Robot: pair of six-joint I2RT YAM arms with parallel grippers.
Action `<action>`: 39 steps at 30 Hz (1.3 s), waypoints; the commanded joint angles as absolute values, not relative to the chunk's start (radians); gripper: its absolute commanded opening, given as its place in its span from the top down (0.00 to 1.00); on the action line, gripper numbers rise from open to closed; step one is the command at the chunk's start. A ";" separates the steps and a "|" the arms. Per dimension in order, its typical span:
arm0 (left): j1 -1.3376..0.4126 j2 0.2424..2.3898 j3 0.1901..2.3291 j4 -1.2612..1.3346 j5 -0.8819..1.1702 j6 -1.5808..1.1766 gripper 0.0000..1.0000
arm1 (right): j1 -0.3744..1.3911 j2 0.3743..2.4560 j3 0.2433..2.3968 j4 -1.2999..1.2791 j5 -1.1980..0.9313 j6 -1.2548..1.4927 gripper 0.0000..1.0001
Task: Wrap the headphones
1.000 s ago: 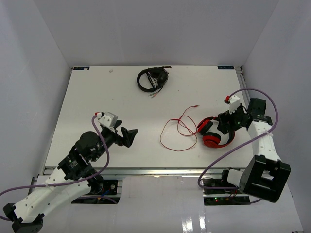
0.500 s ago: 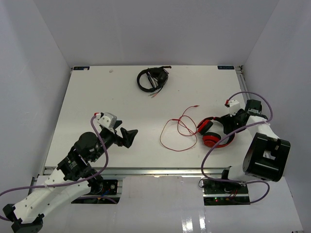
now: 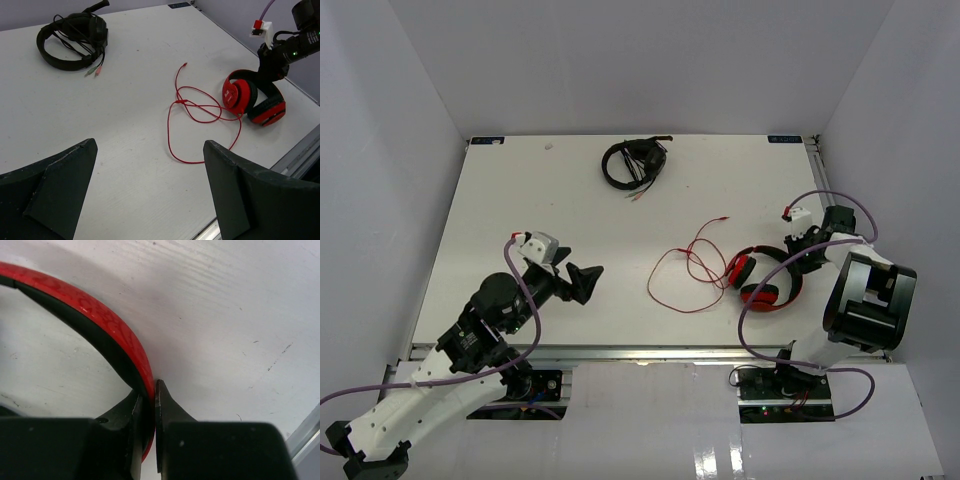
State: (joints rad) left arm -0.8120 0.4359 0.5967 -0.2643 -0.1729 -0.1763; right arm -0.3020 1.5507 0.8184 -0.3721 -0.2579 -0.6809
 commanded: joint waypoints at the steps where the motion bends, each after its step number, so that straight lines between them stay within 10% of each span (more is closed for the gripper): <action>1: -0.816 0.402 0.563 -0.215 -0.288 -0.256 0.02 | -0.295 1.464 0.763 -0.395 -0.318 -0.698 0.92; 9: -0.816 0.427 0.519 -0.143 -0.010 -0.195 0.02 | -0.142 1.106 0.802 -0.514 -0.389 -0.574 0.92; 18: -0.835 0.613 0.518 -0.023 0.245 -0.173 0.02 | 0.332 1.077 1.115 -0.454 0.019 -0.343 0.92; 39: -0.861 1.063 0.340 0.821 0.202 0.186 0.02 | 0.375 1.177 1.475 -0.278 -0.019 -0.008 0.92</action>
State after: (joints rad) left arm -0.8551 0.9567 0.3626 0.5626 0.2464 0.0522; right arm 0.3752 1.2310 1.4185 -0.3742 0.0869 -0.0830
